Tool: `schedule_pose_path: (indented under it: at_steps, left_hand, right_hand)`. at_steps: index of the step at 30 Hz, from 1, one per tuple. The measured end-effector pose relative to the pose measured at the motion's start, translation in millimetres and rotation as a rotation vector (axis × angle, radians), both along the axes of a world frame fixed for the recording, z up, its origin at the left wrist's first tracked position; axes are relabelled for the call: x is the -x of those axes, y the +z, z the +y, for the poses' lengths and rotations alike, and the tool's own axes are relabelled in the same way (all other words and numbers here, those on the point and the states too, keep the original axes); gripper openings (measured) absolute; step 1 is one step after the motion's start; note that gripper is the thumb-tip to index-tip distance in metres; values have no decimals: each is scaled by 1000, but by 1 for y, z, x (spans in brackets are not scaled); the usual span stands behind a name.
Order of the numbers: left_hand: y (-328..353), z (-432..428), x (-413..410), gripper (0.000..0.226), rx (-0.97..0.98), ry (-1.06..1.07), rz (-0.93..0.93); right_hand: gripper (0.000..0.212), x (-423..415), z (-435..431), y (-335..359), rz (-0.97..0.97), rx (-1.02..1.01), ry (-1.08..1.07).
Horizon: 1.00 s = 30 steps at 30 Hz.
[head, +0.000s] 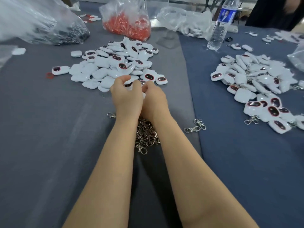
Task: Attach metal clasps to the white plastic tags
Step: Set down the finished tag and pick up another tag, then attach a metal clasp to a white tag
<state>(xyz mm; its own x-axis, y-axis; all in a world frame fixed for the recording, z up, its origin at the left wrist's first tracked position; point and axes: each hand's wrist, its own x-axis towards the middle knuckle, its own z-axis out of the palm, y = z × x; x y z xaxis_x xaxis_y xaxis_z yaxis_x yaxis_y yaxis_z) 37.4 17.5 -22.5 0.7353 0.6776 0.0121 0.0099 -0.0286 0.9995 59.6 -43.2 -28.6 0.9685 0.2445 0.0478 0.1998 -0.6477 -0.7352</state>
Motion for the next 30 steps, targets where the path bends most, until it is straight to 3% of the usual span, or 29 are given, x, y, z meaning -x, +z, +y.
schedule_pose_path:
  at_steps: [4, 7, 10, 12, 14, 17, 19, 23, 26, 30]
  left_hand:
    - [-2, -8, 1, 37, -68, -132, 45]
    - [-2, -14, 3, 24, -100, -250, 35]
    - [-3, -18, 3, 17, -132, -236, 12]
    - [-3, -18, 2, 14, -16, -180, -32]
    - [-1, -17, 2, 11, 211, -105, -101]
    - [5, -11, 4, 6, 575, -75, -197]
    - [8, -8, 6, 12, 762, -83, -242]
    - [7, -4, 8, 12, 820, -79, -252]
    - [5, -5, 7, 6, 739, -95, -244]
    - [2, -7, 7, 25, 566, -104, -175]
  right_hand:
    - [25, 0, -32, 3, -2, -314, -53]
    - [29, 1, -54, 4, 110, -488, -35]
    - [26, 5, -63, 1, 238, -712, -49]
    - [24, 5, -68, 2, 154, -563, -83]
    - [27, 6, -73, 3, 25, -169, -22]
    - [46, 14, -71, 6, 119, 207, 159]
    - [42, 19, -64, 6, 128, 322, 217]
    - [20, 20, -61, 4, 13, 304, 238]
    - [17, 16, -67, 3, 18, 156, 182]
    - [10, 11, -72, 2, 46, -11, 123]
